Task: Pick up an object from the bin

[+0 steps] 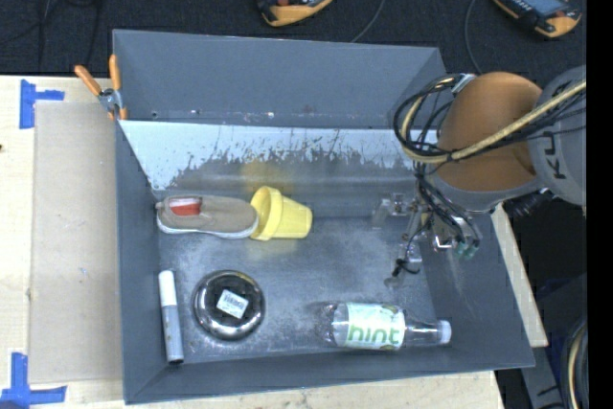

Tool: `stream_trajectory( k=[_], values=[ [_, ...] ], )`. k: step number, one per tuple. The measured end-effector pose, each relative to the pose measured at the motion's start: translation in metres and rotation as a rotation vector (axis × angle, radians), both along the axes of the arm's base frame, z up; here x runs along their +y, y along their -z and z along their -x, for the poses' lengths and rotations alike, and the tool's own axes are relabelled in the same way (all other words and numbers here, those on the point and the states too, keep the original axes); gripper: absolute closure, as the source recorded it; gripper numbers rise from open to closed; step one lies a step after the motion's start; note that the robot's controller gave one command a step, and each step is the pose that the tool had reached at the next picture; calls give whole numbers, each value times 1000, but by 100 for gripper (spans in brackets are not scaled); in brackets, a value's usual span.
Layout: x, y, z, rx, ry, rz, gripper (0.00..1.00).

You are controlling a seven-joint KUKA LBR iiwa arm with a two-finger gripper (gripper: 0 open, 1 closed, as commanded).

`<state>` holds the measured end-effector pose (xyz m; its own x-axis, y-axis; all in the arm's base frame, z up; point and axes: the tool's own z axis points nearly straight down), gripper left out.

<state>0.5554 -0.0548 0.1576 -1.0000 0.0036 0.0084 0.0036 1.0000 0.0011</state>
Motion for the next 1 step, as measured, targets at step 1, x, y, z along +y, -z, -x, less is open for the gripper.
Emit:
stream_trajectory(
  k=[1],
  values=[
    [89,-46,-51,-8,-58,-4,0]
  ],
)
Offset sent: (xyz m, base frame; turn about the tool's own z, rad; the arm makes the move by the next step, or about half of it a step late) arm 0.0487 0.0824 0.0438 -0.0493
